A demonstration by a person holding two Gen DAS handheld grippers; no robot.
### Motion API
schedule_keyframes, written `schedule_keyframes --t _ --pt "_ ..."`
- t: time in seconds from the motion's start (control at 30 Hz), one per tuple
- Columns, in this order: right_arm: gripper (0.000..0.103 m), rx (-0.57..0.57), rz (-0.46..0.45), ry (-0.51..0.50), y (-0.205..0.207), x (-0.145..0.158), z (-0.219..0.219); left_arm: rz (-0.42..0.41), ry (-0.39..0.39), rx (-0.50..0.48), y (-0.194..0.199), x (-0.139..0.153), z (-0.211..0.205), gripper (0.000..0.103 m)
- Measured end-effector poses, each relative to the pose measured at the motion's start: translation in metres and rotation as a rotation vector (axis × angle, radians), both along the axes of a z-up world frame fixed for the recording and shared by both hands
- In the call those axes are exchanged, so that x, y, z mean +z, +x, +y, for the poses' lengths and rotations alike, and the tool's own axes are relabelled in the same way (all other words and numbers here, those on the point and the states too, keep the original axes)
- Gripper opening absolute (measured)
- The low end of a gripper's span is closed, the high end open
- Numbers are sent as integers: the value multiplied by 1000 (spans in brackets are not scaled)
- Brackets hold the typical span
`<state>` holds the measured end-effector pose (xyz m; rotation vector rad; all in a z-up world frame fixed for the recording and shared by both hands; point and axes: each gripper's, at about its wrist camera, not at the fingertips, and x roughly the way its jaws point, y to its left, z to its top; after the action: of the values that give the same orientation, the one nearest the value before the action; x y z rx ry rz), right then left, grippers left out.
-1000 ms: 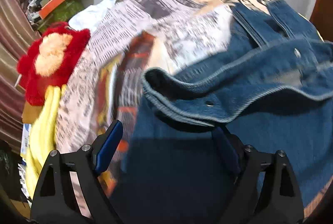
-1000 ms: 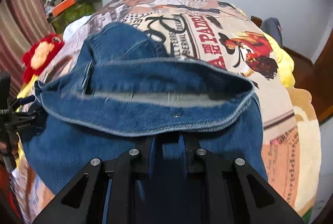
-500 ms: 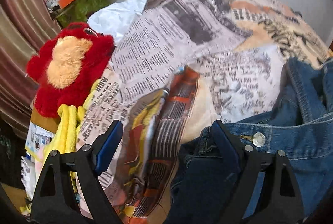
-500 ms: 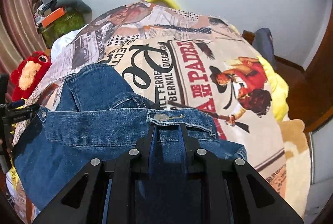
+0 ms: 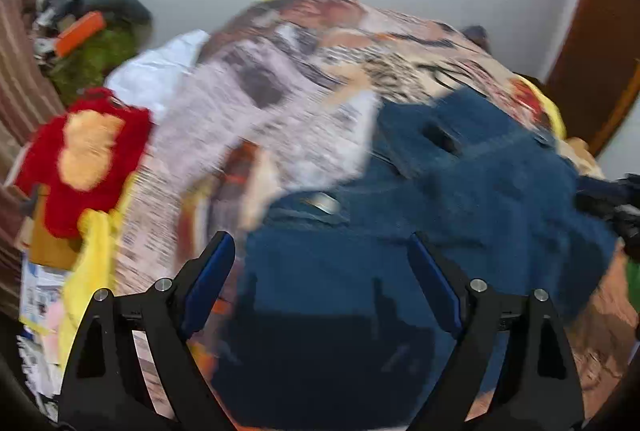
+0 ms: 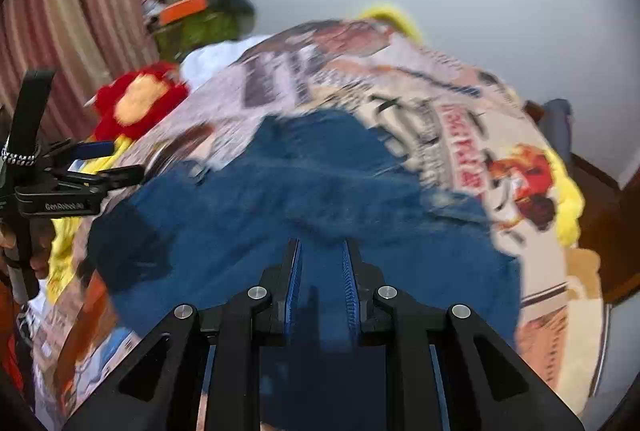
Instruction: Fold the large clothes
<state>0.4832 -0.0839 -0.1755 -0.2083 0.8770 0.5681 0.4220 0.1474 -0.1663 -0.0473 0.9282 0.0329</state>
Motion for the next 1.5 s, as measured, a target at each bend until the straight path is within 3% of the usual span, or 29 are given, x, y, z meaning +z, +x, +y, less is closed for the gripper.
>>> schedule_keyframes --t 0.2,0.33,0.43,0.63,0.73,0.77,0.8,0.9,0.93,1.0,1.13,1.27,1.5 --pt "16 84 36 -148 -25 -44 28 98 -80 -82 -8 -41 -37 88" --pt "15 110 19 -225 -31 -72 25 158 -52 -104 -6 -72 -57 89" --pt "15 118 -34 -242 -37 -76 15 124 -43 -92 -9 -79 -57 95" --pt "15 101 -102 -286 -47 -76 4 99 37 -37 -17 -79 -43 96" --pt "17 76 -101 -284 -46 -73 -5 106 39 0 -22 -79 -26 95" --pt "18 71 -80 -257 -45 -72 -13 106 73 22 -24 -78 -20 95" --pt "26 63 -72 -243 -44 -71 -17 104 86 32 -27 -78 -16 95" --pt "80 -38 -94 -289 -40 -69 -41 109 128 75 -36 -79 4 95" --pt "84 -72 -111 -291 -38 -68 -55 106 121 80 -40 -79 9 96" --pt "84 -95 -69 -238 -34 -67 -80 111 56 84 -45 -78 20 96" --pt "87 -214 16 -147 -26 -64 -139 94 128 158 -56 -73 35 96" --pt "87 -330 79 -119 -22 -65 -181 86 112 245 -68 -66 61 95" --pt "87 -414 146 -23 -27 -51 -208 78 100 382 -88 -56 95 95"
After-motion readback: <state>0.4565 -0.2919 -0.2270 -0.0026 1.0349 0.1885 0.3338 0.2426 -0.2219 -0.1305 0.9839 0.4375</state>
